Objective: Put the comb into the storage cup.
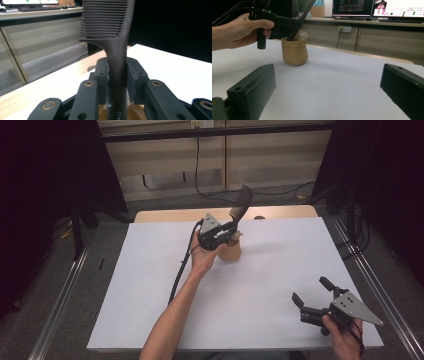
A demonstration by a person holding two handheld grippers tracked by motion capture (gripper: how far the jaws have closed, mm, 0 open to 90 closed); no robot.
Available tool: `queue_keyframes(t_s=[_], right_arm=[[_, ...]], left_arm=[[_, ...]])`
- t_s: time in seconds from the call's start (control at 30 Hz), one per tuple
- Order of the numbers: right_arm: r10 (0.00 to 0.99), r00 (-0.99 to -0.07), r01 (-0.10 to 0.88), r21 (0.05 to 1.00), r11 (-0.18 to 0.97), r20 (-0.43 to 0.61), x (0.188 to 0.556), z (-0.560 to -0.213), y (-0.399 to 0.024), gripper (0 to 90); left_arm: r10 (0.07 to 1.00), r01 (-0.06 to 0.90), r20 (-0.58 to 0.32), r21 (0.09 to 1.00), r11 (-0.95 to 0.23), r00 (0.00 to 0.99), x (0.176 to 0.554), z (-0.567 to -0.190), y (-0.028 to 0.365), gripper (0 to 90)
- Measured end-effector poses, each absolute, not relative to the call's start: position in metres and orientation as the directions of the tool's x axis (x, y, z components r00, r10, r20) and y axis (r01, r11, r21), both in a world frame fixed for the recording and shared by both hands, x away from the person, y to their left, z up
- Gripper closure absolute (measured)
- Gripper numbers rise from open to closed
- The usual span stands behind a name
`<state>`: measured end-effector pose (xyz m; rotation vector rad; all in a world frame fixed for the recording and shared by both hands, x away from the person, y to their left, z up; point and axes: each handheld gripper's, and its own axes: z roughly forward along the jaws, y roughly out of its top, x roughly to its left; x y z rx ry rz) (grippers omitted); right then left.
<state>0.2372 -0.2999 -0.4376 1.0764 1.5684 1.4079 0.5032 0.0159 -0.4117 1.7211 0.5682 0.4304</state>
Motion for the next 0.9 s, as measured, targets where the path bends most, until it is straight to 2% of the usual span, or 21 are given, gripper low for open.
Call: queue_keyframes(t_s=[0.27,0.9], right_arm=[[0.933,-0.360,0.101,0.994,0.038,0.000,0.237,-0.438,-0.300,0.0],[0.933,-0.359,0.102,0.994,0.043,-0.003,0.237,-0.438,-0.300,0.0]], left_arm=[[0.595,0.177,-0.064,0.975,-0.133,0.801,0.504,-0.417,0.022,72.9],[0.601,0.204,-0.054,0.961,-0.185,0.798,0.500,-0.423,0.031,72.8]])
